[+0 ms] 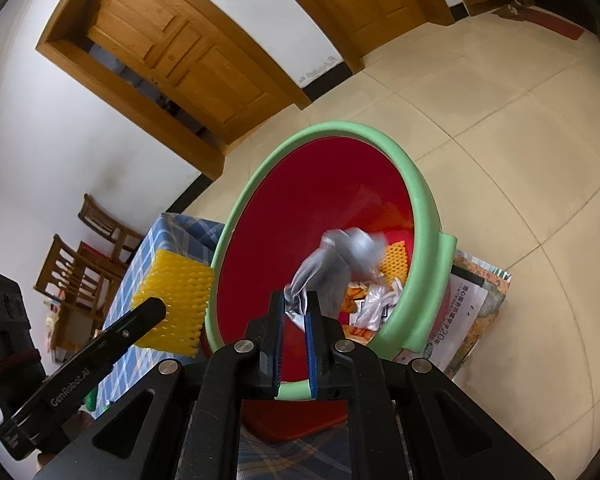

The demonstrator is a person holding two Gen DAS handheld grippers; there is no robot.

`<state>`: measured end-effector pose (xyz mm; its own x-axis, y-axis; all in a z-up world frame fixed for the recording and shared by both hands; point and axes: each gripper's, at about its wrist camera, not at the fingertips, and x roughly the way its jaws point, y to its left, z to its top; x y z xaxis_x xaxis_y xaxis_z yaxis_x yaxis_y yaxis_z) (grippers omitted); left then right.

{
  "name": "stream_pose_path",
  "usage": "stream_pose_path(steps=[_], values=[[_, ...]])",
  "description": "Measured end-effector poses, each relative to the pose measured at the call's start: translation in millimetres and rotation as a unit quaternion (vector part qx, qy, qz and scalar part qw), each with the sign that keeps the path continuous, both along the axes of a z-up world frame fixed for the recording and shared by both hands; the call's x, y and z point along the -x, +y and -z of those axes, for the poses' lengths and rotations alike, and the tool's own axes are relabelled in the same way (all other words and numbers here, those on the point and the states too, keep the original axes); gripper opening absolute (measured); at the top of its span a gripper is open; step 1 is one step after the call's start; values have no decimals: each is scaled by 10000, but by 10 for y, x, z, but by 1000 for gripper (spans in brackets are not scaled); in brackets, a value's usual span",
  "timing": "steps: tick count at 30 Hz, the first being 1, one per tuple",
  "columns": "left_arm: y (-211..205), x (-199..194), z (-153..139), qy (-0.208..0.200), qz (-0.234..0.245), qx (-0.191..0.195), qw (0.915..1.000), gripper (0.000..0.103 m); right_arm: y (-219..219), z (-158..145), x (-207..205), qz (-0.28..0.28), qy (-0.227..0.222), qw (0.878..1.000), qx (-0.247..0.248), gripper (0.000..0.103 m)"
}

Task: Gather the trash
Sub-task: 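Open both tools to drop the foam net and grey cloth into the bucket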

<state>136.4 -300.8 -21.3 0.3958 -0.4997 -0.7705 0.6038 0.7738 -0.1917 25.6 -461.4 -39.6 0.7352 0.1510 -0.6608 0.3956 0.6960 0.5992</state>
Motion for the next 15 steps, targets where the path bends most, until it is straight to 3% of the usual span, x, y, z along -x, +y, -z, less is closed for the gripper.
stream_pose_path(steps=[2, 15], values=[[2, 2, 4, 3, -28, -15, 10000, 29, -5, -2, -2, 4, -3, 10000, -29, 15], [186, 61, -84, -37, -265, 38, 9996, 48, 86, -115, 32, -44, -81, 10000, 31, 24]])
